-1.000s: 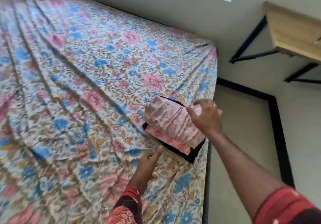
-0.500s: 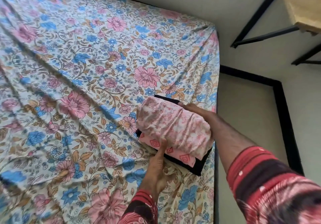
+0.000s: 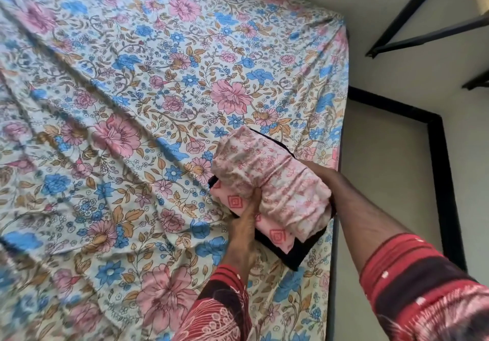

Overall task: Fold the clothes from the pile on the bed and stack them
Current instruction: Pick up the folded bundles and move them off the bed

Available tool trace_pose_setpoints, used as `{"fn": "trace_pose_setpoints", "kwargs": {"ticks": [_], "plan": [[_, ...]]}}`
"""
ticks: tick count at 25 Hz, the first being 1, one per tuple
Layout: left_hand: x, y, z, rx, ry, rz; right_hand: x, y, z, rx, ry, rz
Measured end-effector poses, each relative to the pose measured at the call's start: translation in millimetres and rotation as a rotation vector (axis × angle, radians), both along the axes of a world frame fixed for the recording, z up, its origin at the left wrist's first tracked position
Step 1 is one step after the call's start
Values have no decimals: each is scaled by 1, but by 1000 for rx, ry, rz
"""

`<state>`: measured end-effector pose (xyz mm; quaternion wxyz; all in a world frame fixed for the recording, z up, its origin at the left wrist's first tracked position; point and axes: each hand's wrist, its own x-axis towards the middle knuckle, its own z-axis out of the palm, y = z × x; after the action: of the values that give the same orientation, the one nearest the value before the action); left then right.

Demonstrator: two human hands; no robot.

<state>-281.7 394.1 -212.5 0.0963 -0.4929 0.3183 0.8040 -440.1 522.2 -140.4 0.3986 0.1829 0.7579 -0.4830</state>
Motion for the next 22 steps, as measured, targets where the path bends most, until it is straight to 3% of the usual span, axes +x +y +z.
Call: {"fn": "trace_pose_setpoints", "kwargs": {"ticks": [3,6,10,16,22], "plan": [[24,-3,-1,5,26,60,7,-3,-9,48,-25,434],[56,-10,6,-71,49,70,49,-9,-5,-14,66,432],[120,-29,21,-209,117,61,120,-3,-7,-290,-229,134],[230,-62,40,-246,77,124,208,-18,1,-371,-322,413],[372,-75,64,-293,65,330,325,-75,20,-357,-213,684]]}}
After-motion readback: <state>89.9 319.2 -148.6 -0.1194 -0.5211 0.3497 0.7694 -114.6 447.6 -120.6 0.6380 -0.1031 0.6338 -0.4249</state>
